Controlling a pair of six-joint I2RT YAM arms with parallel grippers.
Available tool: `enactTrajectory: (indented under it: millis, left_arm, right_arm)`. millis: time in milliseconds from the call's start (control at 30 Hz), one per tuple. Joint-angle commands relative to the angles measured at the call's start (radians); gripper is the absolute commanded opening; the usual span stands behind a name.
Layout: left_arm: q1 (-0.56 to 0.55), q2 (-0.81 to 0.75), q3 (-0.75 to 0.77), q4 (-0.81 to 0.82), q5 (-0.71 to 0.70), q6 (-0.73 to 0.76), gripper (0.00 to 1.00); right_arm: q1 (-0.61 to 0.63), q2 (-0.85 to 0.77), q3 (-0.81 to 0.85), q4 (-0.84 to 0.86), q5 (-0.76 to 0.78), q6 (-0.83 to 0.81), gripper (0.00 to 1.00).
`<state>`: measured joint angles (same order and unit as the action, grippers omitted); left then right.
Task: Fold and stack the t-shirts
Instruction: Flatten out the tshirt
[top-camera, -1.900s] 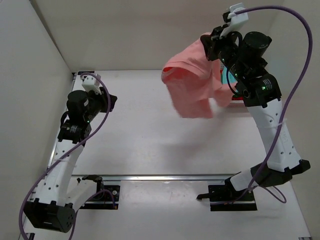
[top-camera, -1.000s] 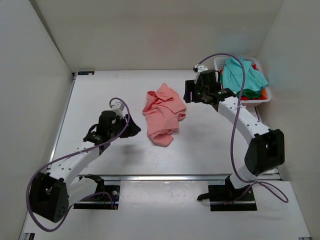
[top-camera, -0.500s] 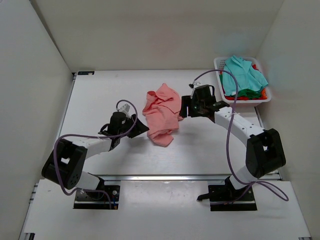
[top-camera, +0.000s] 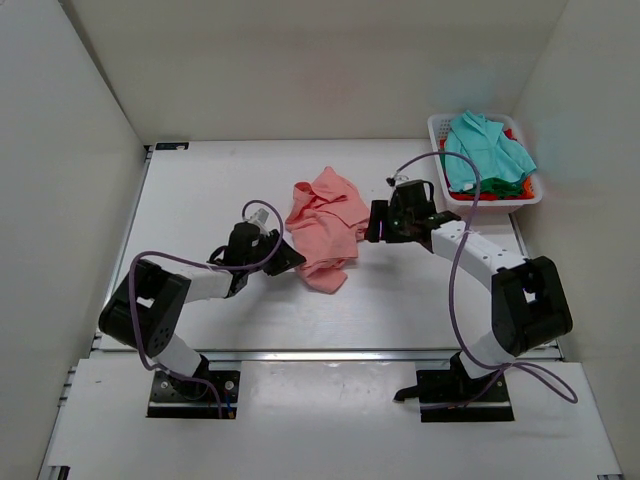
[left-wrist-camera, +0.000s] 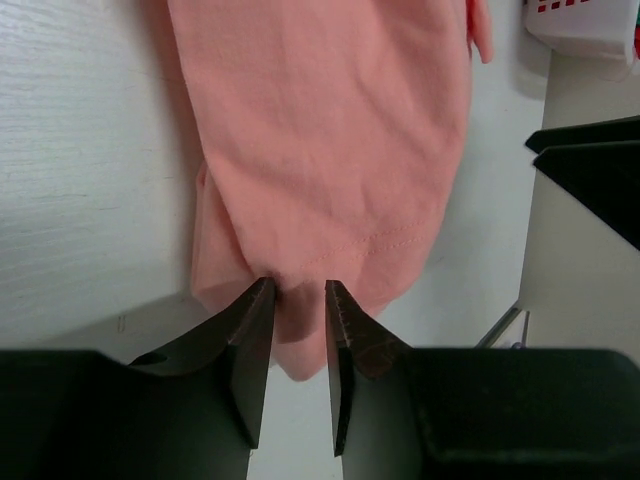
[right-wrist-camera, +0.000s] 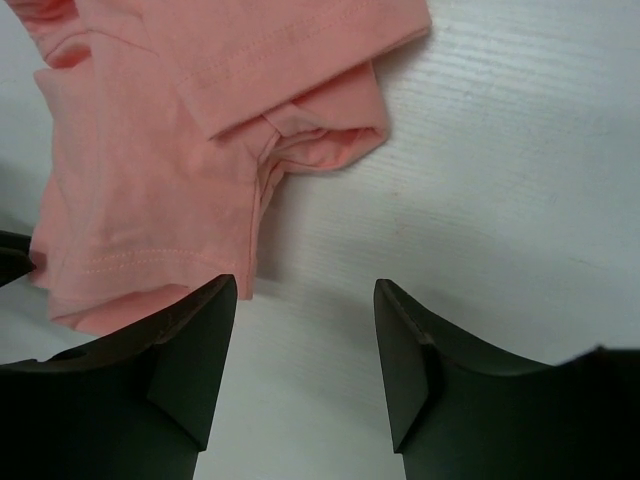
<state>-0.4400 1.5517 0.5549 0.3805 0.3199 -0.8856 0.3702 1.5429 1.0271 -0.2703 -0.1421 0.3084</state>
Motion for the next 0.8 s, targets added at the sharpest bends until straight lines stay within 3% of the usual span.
enactTrajectory:
  millis: [0,133,500,600,633,667,767]
  left_arm:
    - [-0.006,0.013,0.036,0.07,0.028,-0.041,0.36]
    - [-0.003,0.051,0.053,0.112,0.074,-0.073,0.0]
    - [0.084,-0.172,0.052,-0.035,-0.031,-0.038,0.0]
    - [0.118,-0.237,0.074,-0.077,-0.036,-0.023,0.0]
    - [0.136,-0.245,0.083,-0.083,-0.025,-0.026,0.0]
    - [0.139,-0.249,0.092,-0.097,-0.019,-0.02,0.0]
    - [0.187,-0.263,0.117,-0.127,-0.007,0.003,0.0]
  right_arm:
    - [0.013,-0.036,-0.064,0.071,-0.014,0.093,0.54]
    - [0.091,-0.027,-0.154,0.126,0.001,0.159,0.54]
    - [0.243,0.106,-0.234,0.376,-0.017,0.339,0.53]
    - [0.257,0.16,-0.202,0.376,-0.034,0.356,0.39]
    - [0.26,0.181,-0.196,0.376,-0.036,0.357,0.26]
    - [0.257,0.183,-0.191,0.375,-0.057,0.359,0.0]
    - [0.248,0.14,-0.202,0.347,-0.065,0.354,0.01]
